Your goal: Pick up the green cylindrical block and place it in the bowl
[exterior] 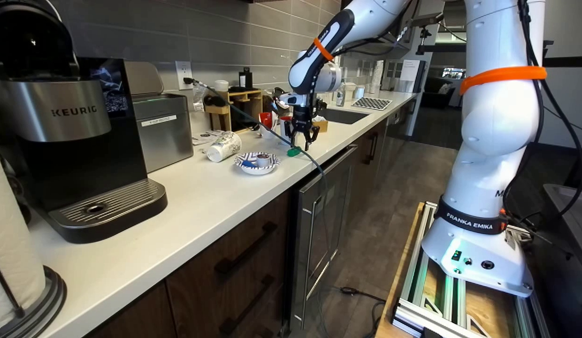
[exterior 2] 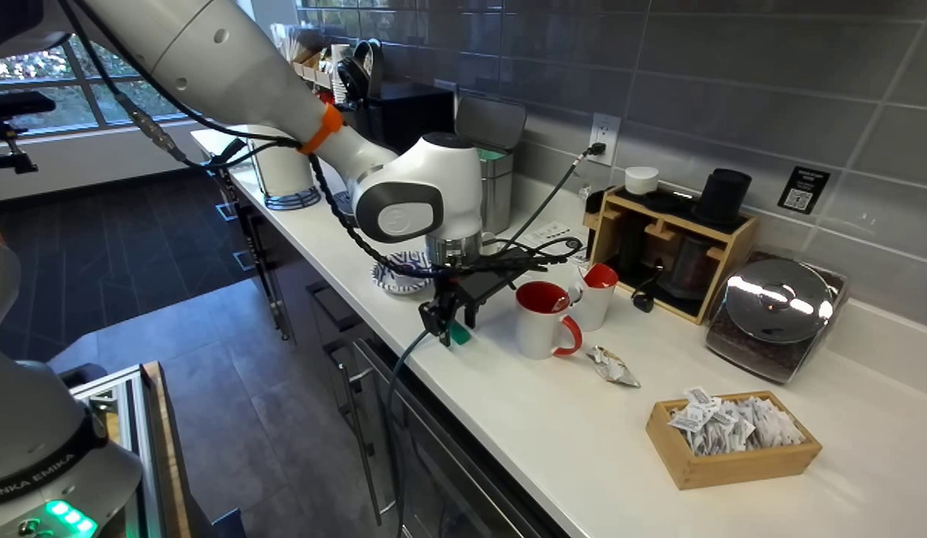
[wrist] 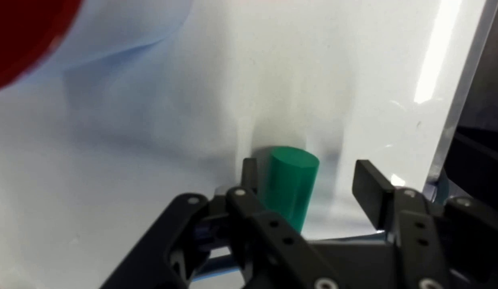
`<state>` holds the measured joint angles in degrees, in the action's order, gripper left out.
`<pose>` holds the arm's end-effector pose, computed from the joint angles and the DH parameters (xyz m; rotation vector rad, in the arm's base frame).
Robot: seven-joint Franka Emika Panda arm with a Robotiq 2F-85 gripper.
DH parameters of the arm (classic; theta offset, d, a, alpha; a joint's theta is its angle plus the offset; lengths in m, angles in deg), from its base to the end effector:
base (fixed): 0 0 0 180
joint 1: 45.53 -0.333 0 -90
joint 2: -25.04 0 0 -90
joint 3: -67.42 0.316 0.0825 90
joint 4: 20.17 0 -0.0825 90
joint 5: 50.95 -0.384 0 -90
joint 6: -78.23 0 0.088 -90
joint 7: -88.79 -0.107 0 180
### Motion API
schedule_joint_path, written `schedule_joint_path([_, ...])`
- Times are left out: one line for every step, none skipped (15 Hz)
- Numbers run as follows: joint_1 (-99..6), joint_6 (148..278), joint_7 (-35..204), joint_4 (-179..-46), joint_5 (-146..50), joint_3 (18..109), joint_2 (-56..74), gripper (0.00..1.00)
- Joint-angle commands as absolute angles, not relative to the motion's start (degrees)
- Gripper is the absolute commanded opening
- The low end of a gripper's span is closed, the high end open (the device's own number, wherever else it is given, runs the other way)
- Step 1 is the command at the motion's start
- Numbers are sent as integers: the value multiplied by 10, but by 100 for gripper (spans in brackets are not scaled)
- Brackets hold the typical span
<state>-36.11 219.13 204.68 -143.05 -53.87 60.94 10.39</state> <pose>0.5523 -0.1565 0.2896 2.0249 2.3310 0.0453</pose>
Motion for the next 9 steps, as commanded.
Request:
schedule_joint_path([-349, 2217, 2032, -1424, -541, 623, 89, 63])
schedule_joint_path([-349, 2221, 2029, -1424, -540, 625, 87, 53])
schedule_joint_path([-348, 2224, 2026, -1424, -539, 625, 85, 44])
schedule_joint_path([-347, 2226, 2023, -1424, -538, 626, 84, 33])
schedule_joint_path([-346, 2226, 2021, -1423, -538, 626, 82, 26])
schedule_joint_path([-345, 2227, 2019, -1423, -538, 627, 81, 13])
schedule_joint_path([-345, 2226, 2016, -1423, -538, 627, 81, 8])
schedule_joint_path([-344, 2226, 2014, -1423, -537, 627, 81, 8])
schedule_joint_path([-344, 2225, 2013, -1423, -536, 627, 81, 8])
